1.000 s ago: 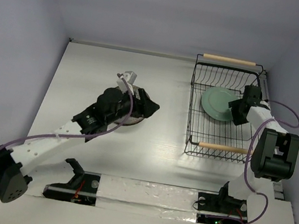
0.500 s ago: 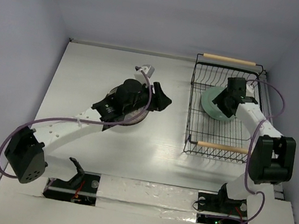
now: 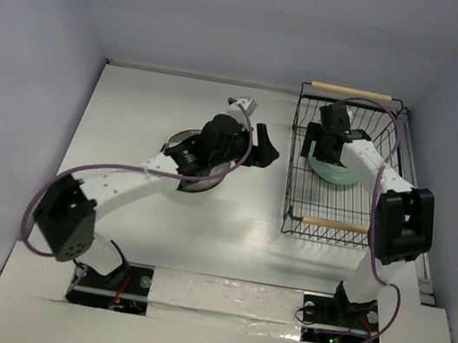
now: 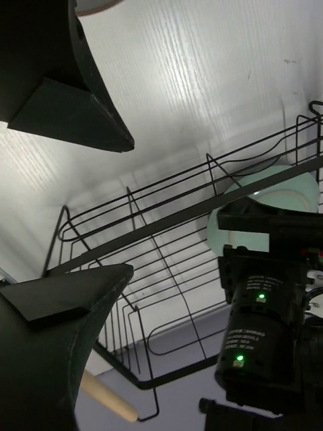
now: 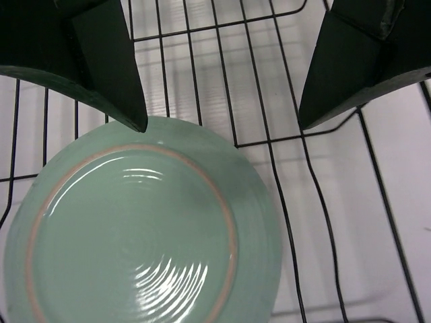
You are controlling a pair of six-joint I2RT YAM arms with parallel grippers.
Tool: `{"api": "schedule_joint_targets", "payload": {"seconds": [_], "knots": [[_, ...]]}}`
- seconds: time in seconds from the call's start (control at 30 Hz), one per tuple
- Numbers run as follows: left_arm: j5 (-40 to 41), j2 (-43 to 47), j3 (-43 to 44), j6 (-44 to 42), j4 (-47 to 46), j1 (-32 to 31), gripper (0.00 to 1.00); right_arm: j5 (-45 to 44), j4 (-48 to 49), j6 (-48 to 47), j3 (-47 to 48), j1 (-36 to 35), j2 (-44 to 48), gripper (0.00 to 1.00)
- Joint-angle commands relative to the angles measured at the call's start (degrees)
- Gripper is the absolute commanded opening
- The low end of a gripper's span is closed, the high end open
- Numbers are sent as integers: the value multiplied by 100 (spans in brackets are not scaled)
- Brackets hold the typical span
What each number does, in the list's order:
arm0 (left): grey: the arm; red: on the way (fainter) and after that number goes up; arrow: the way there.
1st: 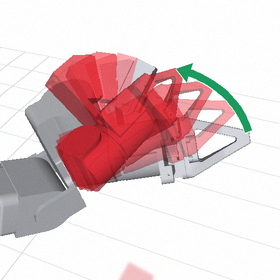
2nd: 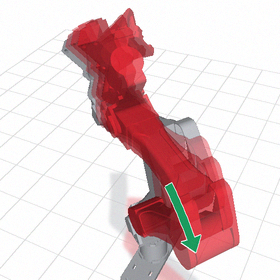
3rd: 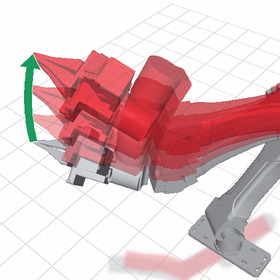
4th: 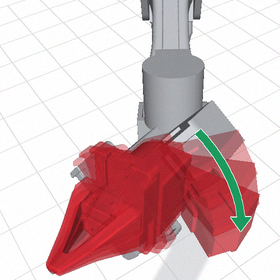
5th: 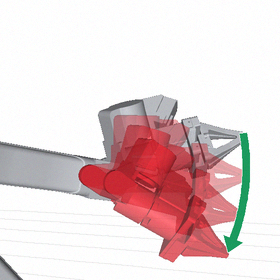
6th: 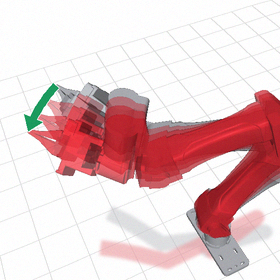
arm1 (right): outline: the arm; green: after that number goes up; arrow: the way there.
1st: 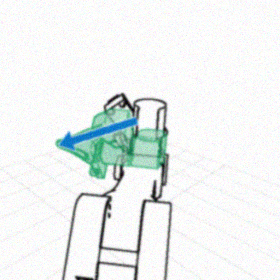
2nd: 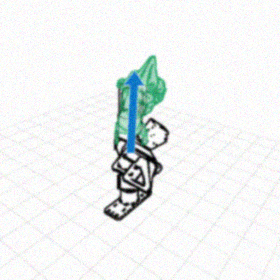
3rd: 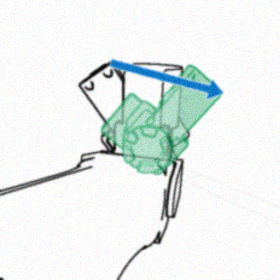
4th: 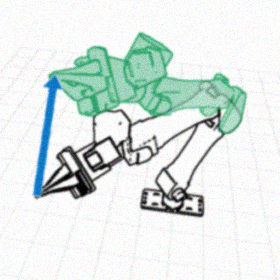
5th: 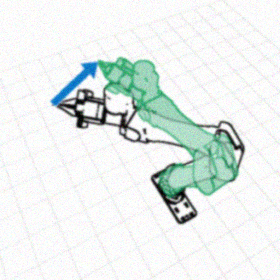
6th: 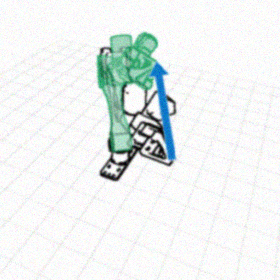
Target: Unload the plates from the dish rack
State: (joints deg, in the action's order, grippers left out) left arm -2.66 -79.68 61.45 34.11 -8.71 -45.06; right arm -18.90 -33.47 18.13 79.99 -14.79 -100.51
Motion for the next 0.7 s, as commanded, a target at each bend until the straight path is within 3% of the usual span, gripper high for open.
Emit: {"api": "schedule_joint_targets", "payload": {"seconds": [0.0,0.3,0.67], "knots": [[-200,-598,673,-106,-8,-29,64,-299,-256,-380,307,-68,-47,99],[-288,-1892,1668,-115,45,-222,65,-958,-467,-442,518,-68,-601,100],[-130,-2368,1712,25,-324,-275,59,-834,-449,-662,386,-191,-759,100]]}}
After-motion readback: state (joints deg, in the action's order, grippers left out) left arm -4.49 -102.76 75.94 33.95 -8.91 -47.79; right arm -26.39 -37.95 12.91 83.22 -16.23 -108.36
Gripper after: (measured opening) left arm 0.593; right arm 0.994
